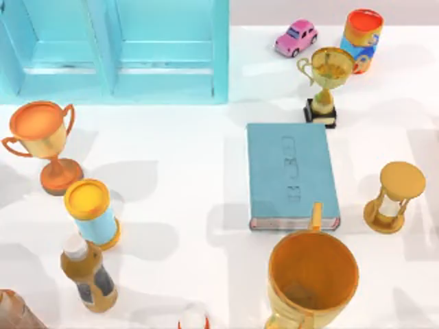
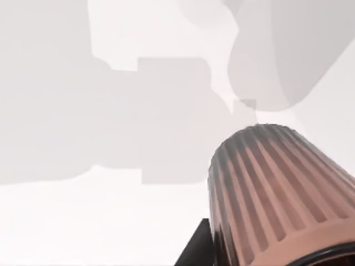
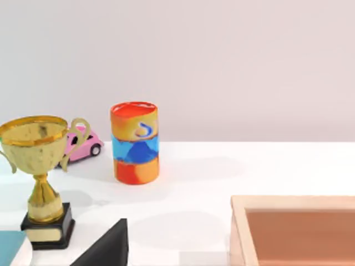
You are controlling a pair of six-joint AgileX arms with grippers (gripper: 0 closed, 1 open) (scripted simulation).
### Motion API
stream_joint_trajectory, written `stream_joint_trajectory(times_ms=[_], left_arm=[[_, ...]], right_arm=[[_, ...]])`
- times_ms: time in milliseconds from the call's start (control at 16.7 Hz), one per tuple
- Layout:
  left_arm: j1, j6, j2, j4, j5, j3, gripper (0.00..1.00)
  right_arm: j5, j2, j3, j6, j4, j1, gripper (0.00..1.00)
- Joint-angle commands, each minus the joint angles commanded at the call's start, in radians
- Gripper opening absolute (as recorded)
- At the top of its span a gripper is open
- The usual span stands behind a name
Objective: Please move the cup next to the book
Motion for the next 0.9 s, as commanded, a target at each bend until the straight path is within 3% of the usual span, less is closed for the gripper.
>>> stream_joint_trajectory(times_ms=[480, 660, 900], left_arm=[[-0.039, -0.057, 0.014, -0.003, -0.013, 0.059, 0.00], [-0.138, -0.210, 0.058, -0.007, -0.035, 0.201, 0.00], [-0.331, -0.556, 0.174, -0.044, -0.051, 0.469, 0.00]], right_arm=[[0.000, 0.000, 0.000, 0.000, 0.000, 0.000, 1.00], [0.000, 0.000, 0.000, 0.000, 0.000, 0.000, 1.00], [0.000, 0.000, 0.000, 0.000, 0.000, 0.000, 1.00]])
